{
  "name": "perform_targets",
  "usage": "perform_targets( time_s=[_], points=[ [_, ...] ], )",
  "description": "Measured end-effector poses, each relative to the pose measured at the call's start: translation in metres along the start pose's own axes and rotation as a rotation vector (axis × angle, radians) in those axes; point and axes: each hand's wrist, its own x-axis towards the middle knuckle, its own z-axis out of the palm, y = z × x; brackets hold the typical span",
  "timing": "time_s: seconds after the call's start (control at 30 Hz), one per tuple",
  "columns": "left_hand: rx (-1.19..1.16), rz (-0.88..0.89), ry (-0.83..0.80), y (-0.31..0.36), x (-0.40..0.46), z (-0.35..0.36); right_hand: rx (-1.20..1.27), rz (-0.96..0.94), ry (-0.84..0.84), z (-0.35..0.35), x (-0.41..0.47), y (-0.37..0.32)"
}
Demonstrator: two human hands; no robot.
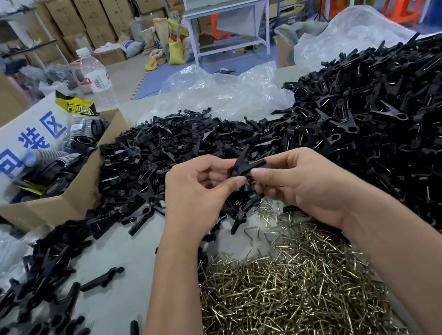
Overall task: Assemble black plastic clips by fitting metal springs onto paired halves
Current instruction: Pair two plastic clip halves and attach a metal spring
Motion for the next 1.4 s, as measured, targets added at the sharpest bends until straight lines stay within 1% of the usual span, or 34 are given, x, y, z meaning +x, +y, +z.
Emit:
perform_targets(
  time_s=[0.03,0.1,0.17,0.23,0.3,0.37,0.5,0.6,0.8,0.97,1.07,1.23,1.3,1.4],
  points=[
    [0.007,-0.002,0.006,-0.001,0.0,-0.001,0.005,0.024,0.005,-0.005,-0.001,-0.002],
    [0.014,-0.01,0.014,-0.002,0.0,-0.002,0.0,0.029,0.117,-0.011,-0.001,-0.003],
    [0.02,-0.023,0.01,-0.002,0.0,-0.003,0.017,-0.029,0.243,-0.011,0.0,-0.002],
    [0.029,-0.033,-0.002,-0.002,0.0,-0.004,0.047,-0.096,0.313,-0.009,0.002,0.0],
    [0.037,-0.027,-0.02,-0.002,0.0,-0.004,0.015,-0.144,0.357,-0.008,0.002,0.0],
    [0.038,-0.021,-0.035,-0.002,0.0,-0.004,-0.022,-0.159,0.378,-0.006,0.002,0.001],
    [0.023,-0.027,-0.044,-0.001,0.0,-0.003,-0.088,-0.13,0.384,0.0,0.001,0.004],
    [0.015,-0.032,-0.047,0.0,0.0,-0.003,-0.087,-0.124,0.385,0.003,0.002,0.003],
    [0.024,-0.031,-0.06,0.001,0.0,-0.001,-0.082,-0.091,0.334,-0.001,0.001,0.001],
    [0.024,-0.044,-0.074,0.002,0.0,-0.001,-0.093,-0.138,0.389,0.004,0.003,0.004],
    [0.019,-0.044,-0.085,0.003,0.0,-0.003,-0.069,-0.1,0.329,0.001,0.001,0.001],
    [-0.121,-0.02,-0.117,0.008,-0.002,-0.003,0.315,0.137,0.049,-0.006,-0.006,-0.006],
    [-0.144,-0.012,-0.124,0.011,-0.003,-0.003,0.374,0.198,-0.04,-0.005,-0.007,-0.003],
    [-0.158,-0.015,-0.153,0.012,-0.003,-0.003,0.428,0.238,-0.182,-0.005,-0.007,0.002]
  ],
)
